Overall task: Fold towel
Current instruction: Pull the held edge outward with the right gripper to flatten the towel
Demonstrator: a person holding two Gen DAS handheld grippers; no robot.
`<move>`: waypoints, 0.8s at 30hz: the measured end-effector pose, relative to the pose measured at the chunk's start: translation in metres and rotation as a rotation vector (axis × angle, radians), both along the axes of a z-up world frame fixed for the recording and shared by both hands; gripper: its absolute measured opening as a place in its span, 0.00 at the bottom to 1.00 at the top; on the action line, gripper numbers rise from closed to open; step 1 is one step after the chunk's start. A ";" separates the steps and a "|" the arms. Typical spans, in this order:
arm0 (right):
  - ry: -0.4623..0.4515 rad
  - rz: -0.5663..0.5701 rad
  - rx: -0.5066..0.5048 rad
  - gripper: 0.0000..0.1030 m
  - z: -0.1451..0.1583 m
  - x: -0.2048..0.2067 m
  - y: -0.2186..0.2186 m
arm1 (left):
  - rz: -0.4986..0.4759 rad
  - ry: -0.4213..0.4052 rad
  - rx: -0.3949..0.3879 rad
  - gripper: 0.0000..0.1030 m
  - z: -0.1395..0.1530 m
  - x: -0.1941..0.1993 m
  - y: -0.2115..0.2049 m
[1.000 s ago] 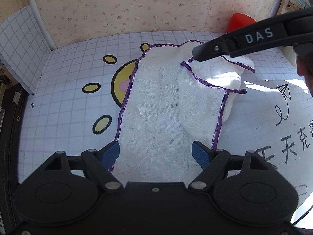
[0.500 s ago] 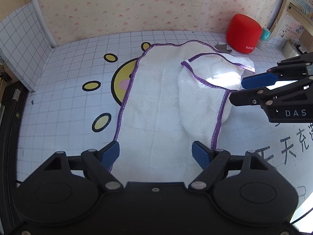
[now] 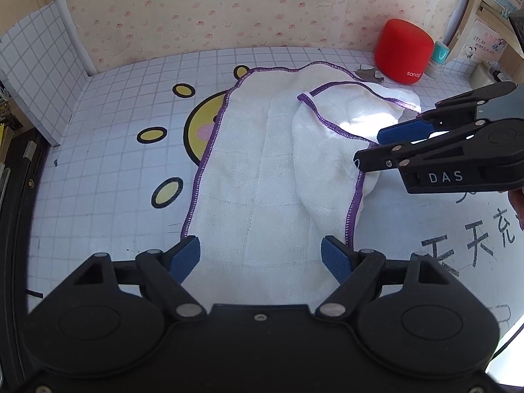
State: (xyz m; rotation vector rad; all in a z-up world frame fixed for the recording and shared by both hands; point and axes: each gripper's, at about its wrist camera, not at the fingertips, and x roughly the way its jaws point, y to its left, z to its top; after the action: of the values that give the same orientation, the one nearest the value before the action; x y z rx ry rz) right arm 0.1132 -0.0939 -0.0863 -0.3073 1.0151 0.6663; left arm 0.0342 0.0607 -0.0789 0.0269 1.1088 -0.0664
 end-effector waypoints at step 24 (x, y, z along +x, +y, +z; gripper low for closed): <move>-0.088 -0.044 0.048 0.05 0.029 -0.021 -0.004 | 0.009 -0.009 -0.027 0.80 -0.001 -0.003 0.001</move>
State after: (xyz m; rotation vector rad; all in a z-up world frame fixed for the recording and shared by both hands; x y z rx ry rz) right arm 0.0917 -0.0978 -0.0577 -0.2695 0.9181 0.6307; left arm 0.0315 0.0617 -0.0797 -0.0013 1.0983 -0.0733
